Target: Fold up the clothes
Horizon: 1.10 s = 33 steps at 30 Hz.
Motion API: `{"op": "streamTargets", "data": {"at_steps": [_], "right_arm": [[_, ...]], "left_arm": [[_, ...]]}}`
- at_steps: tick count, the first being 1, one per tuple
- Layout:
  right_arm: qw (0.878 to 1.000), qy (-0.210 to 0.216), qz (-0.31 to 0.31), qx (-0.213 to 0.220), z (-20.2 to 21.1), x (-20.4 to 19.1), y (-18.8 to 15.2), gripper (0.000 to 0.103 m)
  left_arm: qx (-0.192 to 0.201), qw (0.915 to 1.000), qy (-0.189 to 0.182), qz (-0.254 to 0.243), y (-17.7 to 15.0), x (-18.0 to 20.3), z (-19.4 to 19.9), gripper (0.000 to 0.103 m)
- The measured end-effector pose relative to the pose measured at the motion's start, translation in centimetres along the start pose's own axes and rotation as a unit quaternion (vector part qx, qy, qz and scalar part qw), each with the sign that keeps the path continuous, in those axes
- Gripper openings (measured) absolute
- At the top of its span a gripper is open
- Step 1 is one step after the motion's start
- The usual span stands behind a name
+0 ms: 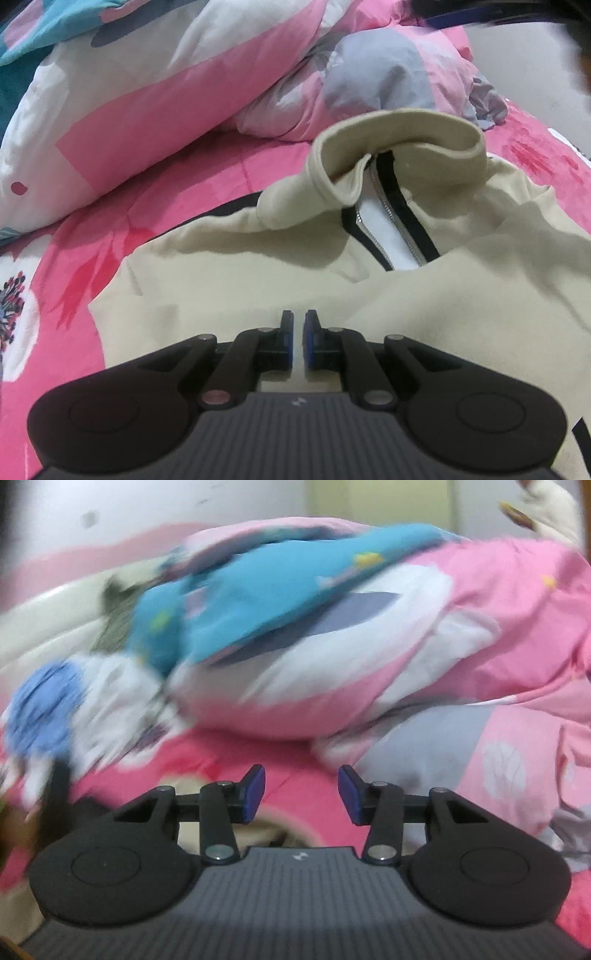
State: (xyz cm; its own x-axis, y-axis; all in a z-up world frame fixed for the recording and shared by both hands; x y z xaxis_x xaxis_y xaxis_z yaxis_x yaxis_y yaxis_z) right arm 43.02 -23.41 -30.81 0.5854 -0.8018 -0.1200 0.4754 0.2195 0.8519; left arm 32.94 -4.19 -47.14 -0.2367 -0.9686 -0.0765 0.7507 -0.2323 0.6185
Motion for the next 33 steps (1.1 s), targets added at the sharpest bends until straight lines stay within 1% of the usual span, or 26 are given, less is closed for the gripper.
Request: {"op": "streamTargets", "data": {"at_steps": [1, 2, 4, 5, 6, 9, 10, 12, 14, 15, 16, 17, 18, 19, 21, 23, 24, 25, 26, 27, 31, 33], "right_arm": [[1.000, 0.005, -0.021, -0.017, -2.3, 0.7, -0.1, 0.043], [0.997, 0.023, -0.048, -0.055, -5.0, 1.3, -0.8, 0.042], [0.983, 0.055, -0.100, -0.144, -9.7, 1.8, -3.4, 0.040], [0.975, 0.063, -0.113, -0.180, -10.5, 1.4, -5.1, 0.032], [0.969, 0.069, -0.121, -0.206, -10.8, 1.0, -6.5, 0.031], [0.972, 0.088, -0.102, -0.192, -7.5, -1.2, -8.3, 0.031], [0.973, 0.085, -0.089, -0.194, -7.2, -1.7, -8.8, 0.031], [0.977, 0.070, -0.060, -0.190, -6.7, -2.7, -10.1, 0.031], [0.982, 0.054, -0.040, -0.176, -6.3, -3.5, -11.1, 0.031], [0.984, 0.045, -0.035, -0.167, -6.3, -3.7, -11.2, 0.031], [0.986, 0.037, -0.030, -0.161, -6.2, -3.7, -11.0, 0.031], [0.987, 0.029, -0.026, -0.156, -6.2, -3.8, -10.7, 0.030], [0.988, 0.023, -0.020, -0.148, -5.9, -3.8, -10.4, 0.031], [0.990, 0.021, -0.012, -0.137, -5.0, -3.8, -9.8, 0.032], [0.993, 0.021, 0.003, -0.118, -3.4, -3.9, -8.7, 0.032], [0.990, 0.047, 0.020, -0.130, -2.9, -4.4, -8.9, 0.031], [0.987, 0.049, 0.033, -0.151, -3.5, -4.3, -9.8, 0.029], [0.983, 0.045, 0.046, -0.173, -4.1, -4.1, -10.8, 0.029], [0.979, 0.022, 0.062, -0.195, -5.2, -3.1, -12.1, 0.025], [0.975, 0.005, 0.070, -0.211, -6.0, -2.2, -13.0, 0.019], [0.981, 0.014, 0.019, -0.195, -7.2, 0.1, -12.2, 0.016], [0.981, 0.008, 0.043, -0.188, -7.5, 0.0, -12.4, 0.016]], "left_arm": [[0.000, 1.0000, 0.002, 0.000, -0.1, 0.0, 0.1, 0.007], [0.000, 1.0000, 0.005, 0.000, -0.2, 0.0, 0.2, 0.007], [0.002, 0.9999, 0.008, 0.012, -0.2, -0.5, 0.8, 0.008], [0.007, 0.9996, 0.010, 0.027, 0.0, -1.0, 1.4, 0.008], [0.013, 0.9989, 0.011, 0.043, 0.2, -1.5, 2.0, 0.008], [0.050, 0.9932, 0.011, 0.105, 1.7, -3.4, 4.0, 0.010], [0.063, 0.9912, 0.005, 0.117, 2.4, -3.7, 4.3, 0.011], [0.072, 0.9907, -0.012, 0.115, 4.0, -3.2, 3.7, 0.017], [0.062, 0.9931, -0.035, 0.093, 5.1, -1.7, 2.1, 0.022], [0.044, 0.9953, -0.040, 0.077, 5.1, -0.8, 0.8, 0.026], [0.026, 0.9969, -0.043, 0.061, 5.0, 0.1, -0.5, 0.025], [0.009, 0.9986, -0.029, 0.042, 4.4, 0.7, -1.8, 0.025], [0.002, 0.9995, -0.021, 0.023, 4.0, 1.1, -2.6, 0.025], [0.008, 0.9998, -0.016, 0.011, 3.7, 1.3, -2.8, 0.025], [0.017, 0.9997, -0.014, 0.008, 3.5, 1.3, -2.6, 0.025], [0.020, 0.9994, -0.019, 0.021, 3.3, 1.0, -2.8, 0.025], [0.020, 0.9993, -0.020, 0.024, 3.3, 1.0, -2.9, 0.025], [0.021, 0.9992, -0.021, 0.026, 3.3, 1.0, -2.9, 0.025], [0.021, 0.9993, -0.021, 0.024, 3.4, 1.1, -2.9, 0.025], [0.021, 0.9993, -0.022, 0.023, 3.4, 1.2, -3.0, 0.025], [0.027, 0.9995, -0.014, 0.008, 3.3, 1.4, -3.5, 0.026], [0.029, 0.9996, -0.006, 0.000, 3.1, 1.7, -3.5, 0.025]]}}
Point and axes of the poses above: each gripper's, at about its wrist camera, not at the fingertips, and z roughly against the way its jaws point, x to its right, y to its top, the point moved 6 cm from there along -z, roughly the way its jaws point
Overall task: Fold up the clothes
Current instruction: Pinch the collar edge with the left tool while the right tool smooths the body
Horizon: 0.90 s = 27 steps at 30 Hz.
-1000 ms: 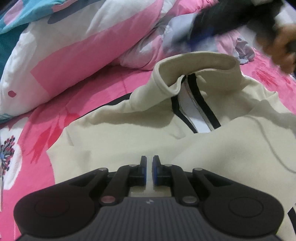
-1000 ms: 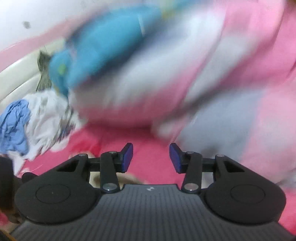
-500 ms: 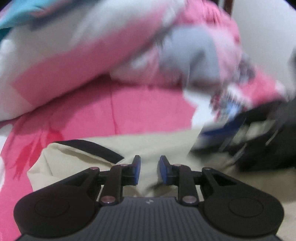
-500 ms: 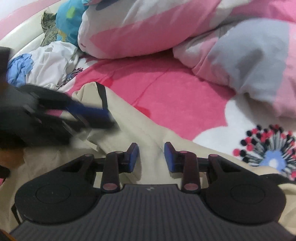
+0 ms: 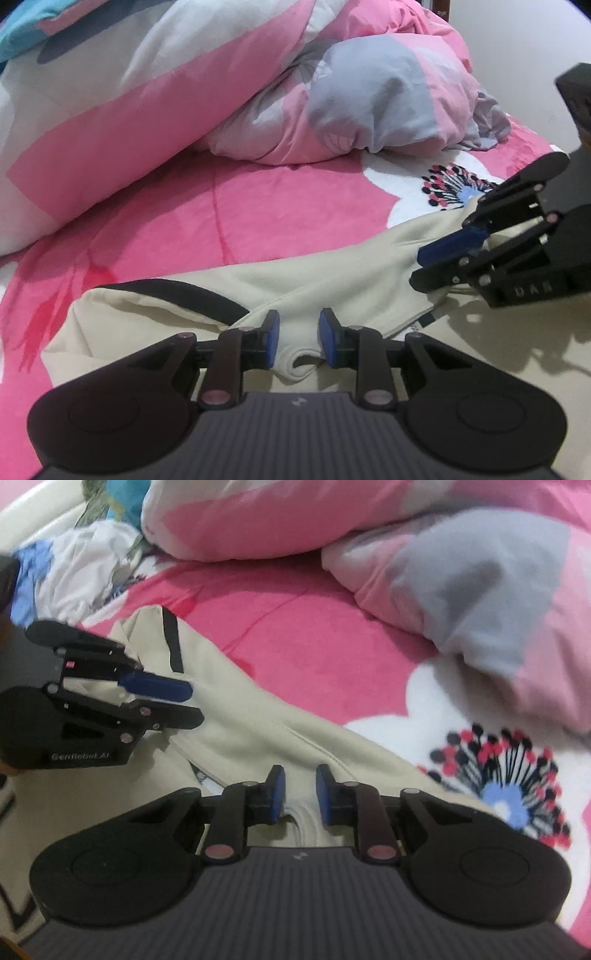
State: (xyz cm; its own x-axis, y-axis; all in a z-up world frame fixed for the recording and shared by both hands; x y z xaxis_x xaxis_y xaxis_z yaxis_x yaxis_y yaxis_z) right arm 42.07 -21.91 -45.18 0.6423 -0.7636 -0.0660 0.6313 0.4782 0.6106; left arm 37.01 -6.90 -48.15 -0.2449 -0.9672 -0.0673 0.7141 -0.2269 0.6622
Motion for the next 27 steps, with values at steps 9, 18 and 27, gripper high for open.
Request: {"op": "streamTargets", "data": {"at_steps": [9, 18, 27], "right_arm": [[0.999, -0.032, 0.025, -0.022, 2.9, -1.0, -1.7, 0.018], [0.992, -0.048, -0.121, 0.001, 1.3, 1.4, -1.7, 0.017], [0.962, -0.078, -0.261, 0.012, 2.8, 2.6, -3.6, 0.019]], "left_arm": [[-0.003, 0.9998, 0.003, -0.021, -1.0, 0.5, 0.5, 0.028], [0.007, 0.9999, -0.009, 0.002, -1.0, 0.0, 1.0, 0.030], [-0.022, 0.9992, -0.033, 0.003, -1.5, -0.4, 0.9, 0.052]]}}
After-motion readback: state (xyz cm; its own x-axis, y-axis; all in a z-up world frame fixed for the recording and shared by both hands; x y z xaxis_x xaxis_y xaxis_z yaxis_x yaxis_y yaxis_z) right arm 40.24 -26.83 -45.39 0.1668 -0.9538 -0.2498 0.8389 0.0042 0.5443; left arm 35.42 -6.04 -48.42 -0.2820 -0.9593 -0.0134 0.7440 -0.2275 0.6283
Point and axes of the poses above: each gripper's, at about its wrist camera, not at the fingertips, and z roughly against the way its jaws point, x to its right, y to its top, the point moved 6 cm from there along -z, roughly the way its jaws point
